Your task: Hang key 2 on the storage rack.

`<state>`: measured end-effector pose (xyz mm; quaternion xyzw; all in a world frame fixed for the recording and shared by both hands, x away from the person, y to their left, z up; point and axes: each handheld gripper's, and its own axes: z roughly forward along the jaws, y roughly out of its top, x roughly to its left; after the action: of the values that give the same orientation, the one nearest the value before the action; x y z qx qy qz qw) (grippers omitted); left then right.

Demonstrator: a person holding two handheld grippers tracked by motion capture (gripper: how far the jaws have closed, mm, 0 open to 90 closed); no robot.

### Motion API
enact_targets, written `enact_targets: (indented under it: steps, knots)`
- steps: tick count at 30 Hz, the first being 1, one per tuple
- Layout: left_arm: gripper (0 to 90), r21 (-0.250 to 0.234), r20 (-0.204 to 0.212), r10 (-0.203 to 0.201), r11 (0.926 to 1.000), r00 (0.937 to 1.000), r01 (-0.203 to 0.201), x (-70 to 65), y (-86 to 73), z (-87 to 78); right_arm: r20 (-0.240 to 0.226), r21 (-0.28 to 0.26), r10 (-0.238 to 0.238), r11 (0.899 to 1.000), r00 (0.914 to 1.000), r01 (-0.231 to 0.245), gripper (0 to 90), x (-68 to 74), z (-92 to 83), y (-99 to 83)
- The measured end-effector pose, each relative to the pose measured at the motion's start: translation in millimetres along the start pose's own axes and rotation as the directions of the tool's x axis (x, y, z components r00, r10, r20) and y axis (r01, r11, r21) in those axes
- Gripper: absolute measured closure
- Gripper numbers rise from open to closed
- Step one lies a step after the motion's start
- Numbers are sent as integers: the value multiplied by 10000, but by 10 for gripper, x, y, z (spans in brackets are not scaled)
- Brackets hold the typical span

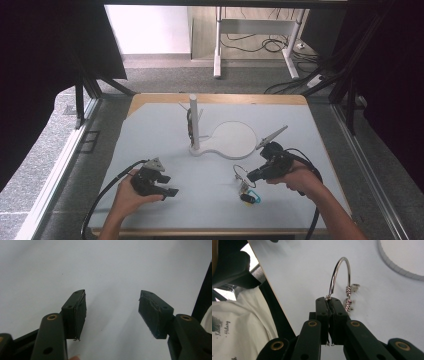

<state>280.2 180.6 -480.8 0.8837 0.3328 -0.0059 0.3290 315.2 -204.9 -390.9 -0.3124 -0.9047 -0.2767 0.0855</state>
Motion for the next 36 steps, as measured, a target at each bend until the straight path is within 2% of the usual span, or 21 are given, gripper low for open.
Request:
enact_targets:
  steps: [5, 11, 20, 36]
  knots:
    - [396, -3, 46, -105, 9999, 9999, 105, 13, -15, 3, -335, -226, 166, 9996, 9993, -174, 866, -13, -75, 50]
    - [397, 73, 70, -6, 10000, 10000, 5, 25, -20, -10, -200, -239, 173, 9996, 9997, -177, 866, 5, -145, 111]
    - [396, 19, 126, -104, 9999, 9999, 104, 33, -35, -13, 99, -33, 81, 10000, 9999, -80, 866, 46, -290, 247]
    - [396, -118, 218, -87, 9999, 9997, 89, 40, -43, -13, 324, 94, 205, 9997, 9993, -208, 867, -8, -463, 437]
